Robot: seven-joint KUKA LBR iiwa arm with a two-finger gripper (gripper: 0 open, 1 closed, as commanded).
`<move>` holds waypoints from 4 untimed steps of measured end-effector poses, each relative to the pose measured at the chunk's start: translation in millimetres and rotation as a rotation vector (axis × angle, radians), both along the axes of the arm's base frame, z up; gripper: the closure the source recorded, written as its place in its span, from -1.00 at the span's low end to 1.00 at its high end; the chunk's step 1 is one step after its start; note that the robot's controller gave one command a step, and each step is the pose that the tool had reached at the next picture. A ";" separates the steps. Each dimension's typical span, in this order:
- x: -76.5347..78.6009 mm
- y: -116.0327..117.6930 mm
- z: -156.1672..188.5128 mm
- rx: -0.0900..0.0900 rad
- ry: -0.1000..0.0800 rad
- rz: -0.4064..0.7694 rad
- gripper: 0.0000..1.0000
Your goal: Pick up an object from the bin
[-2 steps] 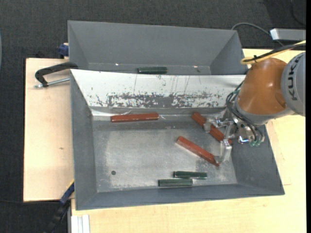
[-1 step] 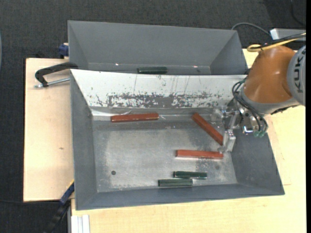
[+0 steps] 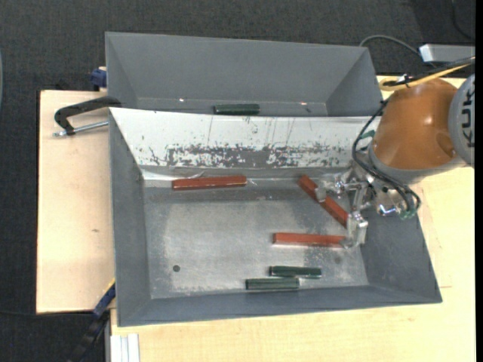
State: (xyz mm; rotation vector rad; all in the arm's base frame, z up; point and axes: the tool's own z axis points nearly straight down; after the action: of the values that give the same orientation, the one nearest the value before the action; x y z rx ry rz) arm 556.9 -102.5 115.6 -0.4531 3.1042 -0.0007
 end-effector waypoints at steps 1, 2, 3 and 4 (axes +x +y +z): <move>-27.2 -8.6 -18.5 0.002 -0.001 -0.085 -1.00; -45.5 -0.9 -45.1 0.002 0.004 -0.429 1.00; -45.5 -0.9 -45.1 0.002 0.004 -0.428 1.00; -22.0 1.7 64.1 0.002 -0.001 -0.421 1.00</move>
Offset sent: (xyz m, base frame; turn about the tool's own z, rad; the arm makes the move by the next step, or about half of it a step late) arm -0.0463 -0.0017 -0.0456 0.4294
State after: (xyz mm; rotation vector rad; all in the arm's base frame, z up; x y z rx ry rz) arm 535.0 -100.8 179.7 0.2049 3.1298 0.0005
